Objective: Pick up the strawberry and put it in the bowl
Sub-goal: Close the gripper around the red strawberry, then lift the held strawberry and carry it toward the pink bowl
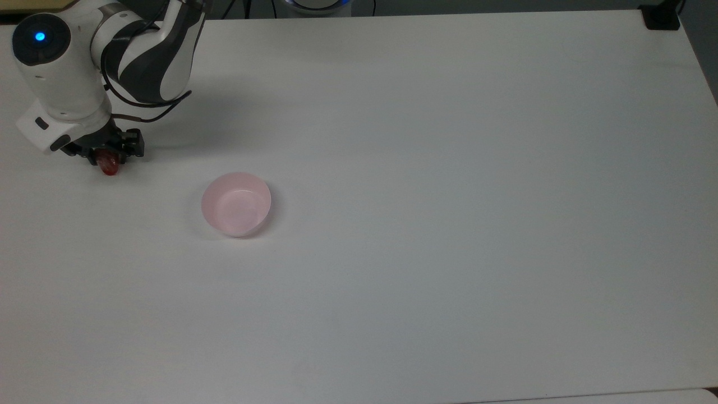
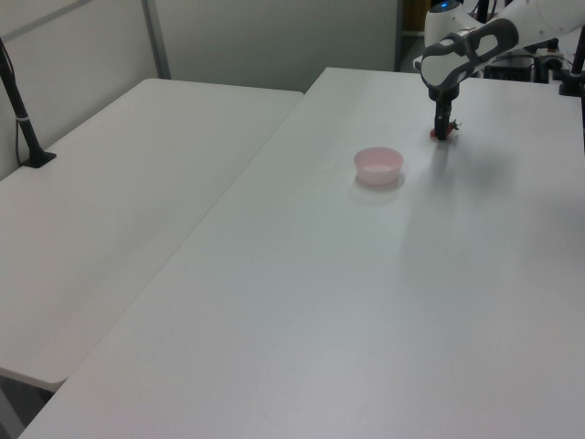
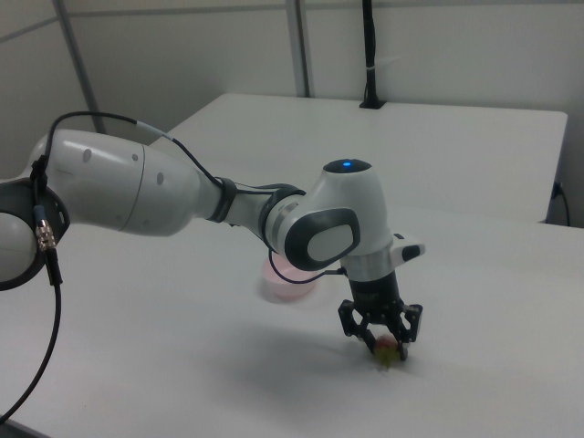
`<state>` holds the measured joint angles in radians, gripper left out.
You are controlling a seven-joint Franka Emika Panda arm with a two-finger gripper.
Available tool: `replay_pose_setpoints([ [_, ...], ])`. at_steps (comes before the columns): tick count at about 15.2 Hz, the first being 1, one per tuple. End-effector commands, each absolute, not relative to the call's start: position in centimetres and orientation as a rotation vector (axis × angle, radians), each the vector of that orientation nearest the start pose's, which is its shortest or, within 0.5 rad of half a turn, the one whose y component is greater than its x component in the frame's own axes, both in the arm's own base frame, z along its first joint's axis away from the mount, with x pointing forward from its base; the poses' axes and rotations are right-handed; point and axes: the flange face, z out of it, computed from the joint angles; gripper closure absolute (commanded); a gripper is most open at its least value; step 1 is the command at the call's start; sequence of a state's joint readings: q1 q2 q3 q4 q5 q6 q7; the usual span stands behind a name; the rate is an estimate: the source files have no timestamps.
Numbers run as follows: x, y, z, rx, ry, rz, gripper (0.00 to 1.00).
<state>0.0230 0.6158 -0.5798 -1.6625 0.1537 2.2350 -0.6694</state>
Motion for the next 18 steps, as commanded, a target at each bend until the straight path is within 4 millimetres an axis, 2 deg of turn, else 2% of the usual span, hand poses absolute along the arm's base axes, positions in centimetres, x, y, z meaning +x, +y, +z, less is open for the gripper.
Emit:
replay_pose_setpoints([
  [1, 61.2, -31.2, 29.7, -3.321, -0.229, 0.073, 0.53],
  [4, 61.2, -31.2, 29.9, -3.321, -0.231, 0.068, 0.54],
  [10, 61.1, -31.7, 31.8, -3.311, -0.184, 0.008, 0.62],
  [12, 61.1, -31.7, 33.1, -3.299, -0.159, -0.045, 0.62],
  [14, 62.1, -31.4, 35.8, -3.295, -0.142, -0.14, 0.62],
  [16, 62.9, -30.3, 37.1, -3.254, -0.094, -0.229, 0.62],
  [18, 64.8, -27.4, 39.3, -3.236, -0.097, -0.318, 0.62],
])
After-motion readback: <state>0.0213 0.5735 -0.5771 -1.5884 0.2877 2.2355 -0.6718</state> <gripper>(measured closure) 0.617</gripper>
